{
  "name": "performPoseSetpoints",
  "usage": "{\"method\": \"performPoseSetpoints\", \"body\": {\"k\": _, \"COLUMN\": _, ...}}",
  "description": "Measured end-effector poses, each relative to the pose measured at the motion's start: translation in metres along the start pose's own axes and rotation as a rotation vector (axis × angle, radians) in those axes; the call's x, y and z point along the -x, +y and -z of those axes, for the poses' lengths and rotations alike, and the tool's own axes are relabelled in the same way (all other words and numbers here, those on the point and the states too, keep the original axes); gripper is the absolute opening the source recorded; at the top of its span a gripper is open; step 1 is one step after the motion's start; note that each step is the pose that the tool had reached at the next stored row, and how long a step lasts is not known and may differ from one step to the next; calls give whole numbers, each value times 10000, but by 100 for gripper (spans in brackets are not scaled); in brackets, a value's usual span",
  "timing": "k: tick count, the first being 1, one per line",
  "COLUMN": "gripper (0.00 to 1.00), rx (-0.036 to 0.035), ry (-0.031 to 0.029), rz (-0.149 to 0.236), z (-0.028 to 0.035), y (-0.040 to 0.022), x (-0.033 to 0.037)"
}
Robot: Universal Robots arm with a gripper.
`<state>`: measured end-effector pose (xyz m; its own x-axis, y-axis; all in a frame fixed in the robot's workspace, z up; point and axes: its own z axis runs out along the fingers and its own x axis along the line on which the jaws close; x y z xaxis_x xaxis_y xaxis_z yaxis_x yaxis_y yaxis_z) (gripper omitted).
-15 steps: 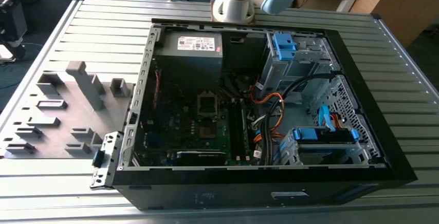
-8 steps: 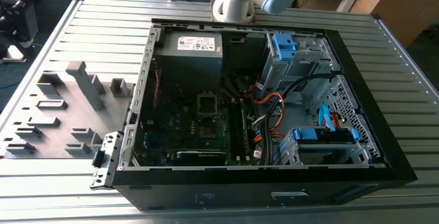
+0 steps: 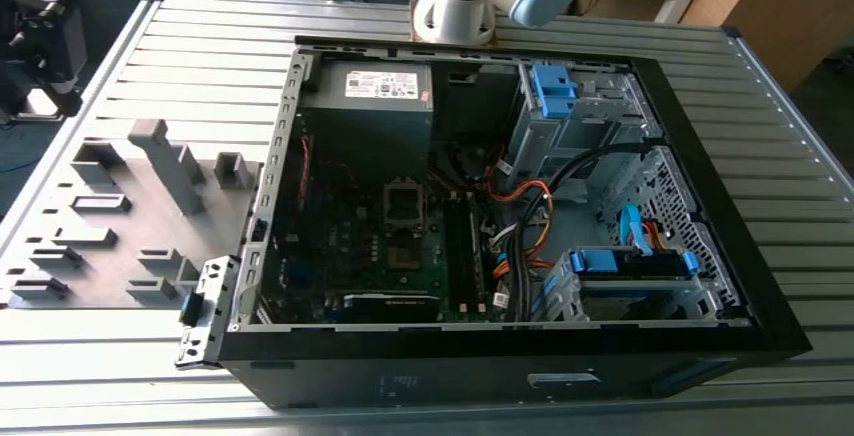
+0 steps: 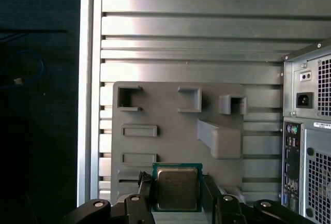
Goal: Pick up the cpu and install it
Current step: 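Pick up the cpu and move it towards the insertion slot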
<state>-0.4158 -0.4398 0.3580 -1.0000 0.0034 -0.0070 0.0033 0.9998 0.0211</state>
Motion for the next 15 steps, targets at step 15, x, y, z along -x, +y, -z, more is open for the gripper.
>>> {"method": "performPoseSetpoints", "body": {"k": 15, "gripper": 47, "rx": 0, "ry": 1, "rz": 0, "z": 42, "y": 1, "x": 3}}
